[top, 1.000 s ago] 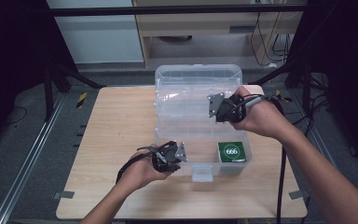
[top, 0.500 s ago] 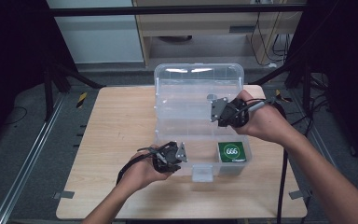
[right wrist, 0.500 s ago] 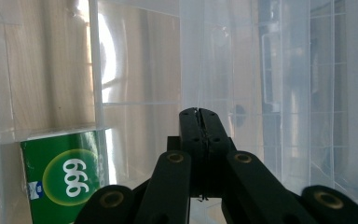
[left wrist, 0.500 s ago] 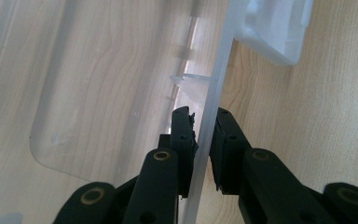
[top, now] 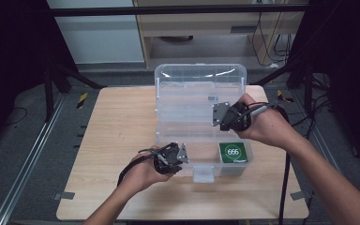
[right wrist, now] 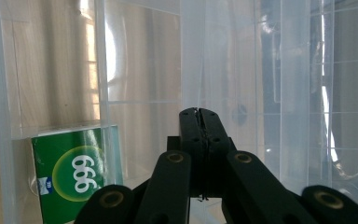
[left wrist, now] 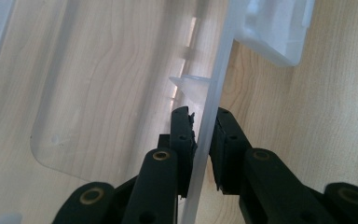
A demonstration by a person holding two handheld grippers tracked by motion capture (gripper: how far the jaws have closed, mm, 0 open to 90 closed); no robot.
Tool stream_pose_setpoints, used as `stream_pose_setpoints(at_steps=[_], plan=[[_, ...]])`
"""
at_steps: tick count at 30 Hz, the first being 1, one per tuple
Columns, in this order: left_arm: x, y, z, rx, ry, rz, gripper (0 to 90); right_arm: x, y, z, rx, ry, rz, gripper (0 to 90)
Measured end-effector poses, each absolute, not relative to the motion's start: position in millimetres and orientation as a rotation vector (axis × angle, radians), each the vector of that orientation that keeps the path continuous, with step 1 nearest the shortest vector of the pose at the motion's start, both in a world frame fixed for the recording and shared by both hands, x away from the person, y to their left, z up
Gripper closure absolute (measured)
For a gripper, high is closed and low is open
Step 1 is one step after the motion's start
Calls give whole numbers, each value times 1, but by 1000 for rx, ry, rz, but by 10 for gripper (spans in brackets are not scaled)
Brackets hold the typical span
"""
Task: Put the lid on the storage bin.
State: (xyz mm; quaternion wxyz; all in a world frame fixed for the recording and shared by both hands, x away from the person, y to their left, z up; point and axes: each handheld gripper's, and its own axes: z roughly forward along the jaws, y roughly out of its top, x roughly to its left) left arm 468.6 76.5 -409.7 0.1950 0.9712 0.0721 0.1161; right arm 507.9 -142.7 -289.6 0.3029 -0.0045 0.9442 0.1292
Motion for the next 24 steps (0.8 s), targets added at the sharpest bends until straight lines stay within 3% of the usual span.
stream_pose_setpoints(at_steps=[17, 19, 20, 23, 24], plan=[[467, 76, -410, 2719, 206, 348, 790, 489, -143, -295, -49, 2496, 324, 896], [463, 76, -412, 2704, 285, 316, 788, 486, -143, -296, -56, 2496, 325, 896], [467, 76, -411, 2717, 208, 344, 788, 485, -143, -297, -58, 2494, 324, 895], [461, 76, -413, 2698, 308, 316, 786, 481, -144, -299, -53, 2499, 331, 894], [464, 76, -412, 2707, 256, 330, 786, 480, -145, -299, -57, 2500, 332, 894]])
